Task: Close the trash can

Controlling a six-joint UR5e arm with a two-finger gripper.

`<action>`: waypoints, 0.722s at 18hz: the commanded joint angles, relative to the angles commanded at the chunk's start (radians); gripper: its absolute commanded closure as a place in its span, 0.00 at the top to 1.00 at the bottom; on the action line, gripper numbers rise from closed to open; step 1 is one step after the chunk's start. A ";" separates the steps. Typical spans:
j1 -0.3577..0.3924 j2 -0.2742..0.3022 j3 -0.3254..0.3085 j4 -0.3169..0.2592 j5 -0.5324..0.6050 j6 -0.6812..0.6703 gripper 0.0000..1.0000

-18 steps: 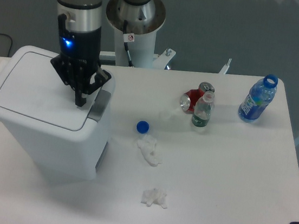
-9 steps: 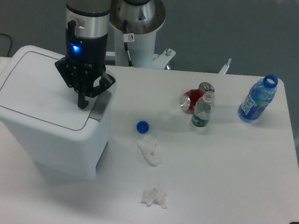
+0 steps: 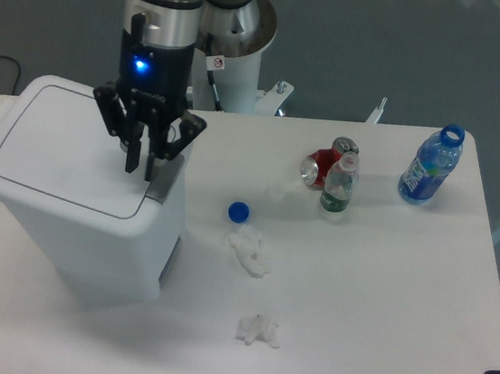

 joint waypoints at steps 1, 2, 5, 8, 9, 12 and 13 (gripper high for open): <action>0.017 -0.008 -0.002 0.000 0.000 0.002 1.00; 0.041 -0.014 -0.002 0.002 0.000 0.003 1.00; 0.112 -0.067 -0.002 0.023 0.002 0.090 1.00; 0.167 -0.124 -0.003 0.025 0.038 0.273 1.00; 0.179 -0.143 -0.003 0.025 0.060 0.313 1.00; 0.218 -0.228 -0.005 0.025 0.107 0.467 1.00; 0.233 -0.256 -0.005 0.025 0.123 0.521 1.00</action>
